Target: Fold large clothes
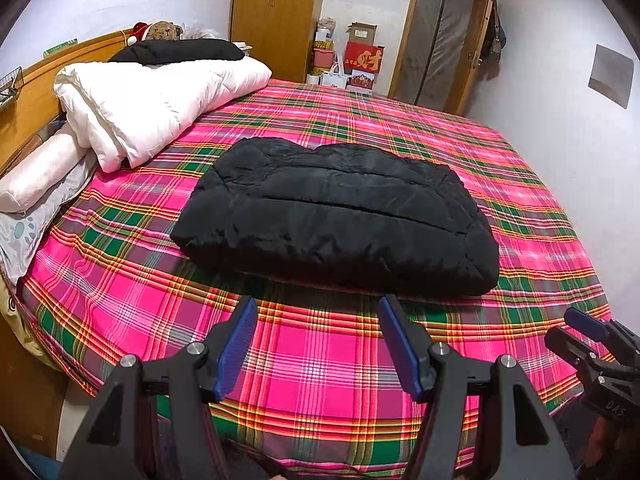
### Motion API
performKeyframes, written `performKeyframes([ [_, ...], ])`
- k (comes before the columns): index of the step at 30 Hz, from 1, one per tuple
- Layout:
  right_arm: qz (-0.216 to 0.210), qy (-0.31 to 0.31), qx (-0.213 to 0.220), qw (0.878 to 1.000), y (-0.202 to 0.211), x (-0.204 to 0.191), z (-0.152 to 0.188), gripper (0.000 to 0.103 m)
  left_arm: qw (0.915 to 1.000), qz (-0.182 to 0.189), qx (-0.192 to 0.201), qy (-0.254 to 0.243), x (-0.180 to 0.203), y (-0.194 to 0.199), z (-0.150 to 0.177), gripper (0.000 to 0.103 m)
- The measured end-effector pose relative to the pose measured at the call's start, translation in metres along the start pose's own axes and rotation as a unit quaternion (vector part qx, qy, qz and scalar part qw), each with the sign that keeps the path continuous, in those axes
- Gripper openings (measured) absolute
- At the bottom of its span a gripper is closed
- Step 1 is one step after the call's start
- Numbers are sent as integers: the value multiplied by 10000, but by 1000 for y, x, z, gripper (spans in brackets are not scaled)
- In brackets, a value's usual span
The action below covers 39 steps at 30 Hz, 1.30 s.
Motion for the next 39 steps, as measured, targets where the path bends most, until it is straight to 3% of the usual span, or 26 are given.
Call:
performKeyframes([
  [32,-10,-48,16,10000,5,-3,0,64,9995,208,60,224,-3,12,1,65],
  [39,-20,-45,18,10000,5,-2,0,64,9997,60,143,198,-4,16,0,65],
])
Point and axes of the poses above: each gripper's, at about its wrist camera, not at the fingertips, and y roughly against the way its jaws point, x to its right, z to its underside, the point moved 4 cm from there along -y, roughly the way its jaws point, and after that the axes turned 1 degree about -x, right-handed, at the moved point
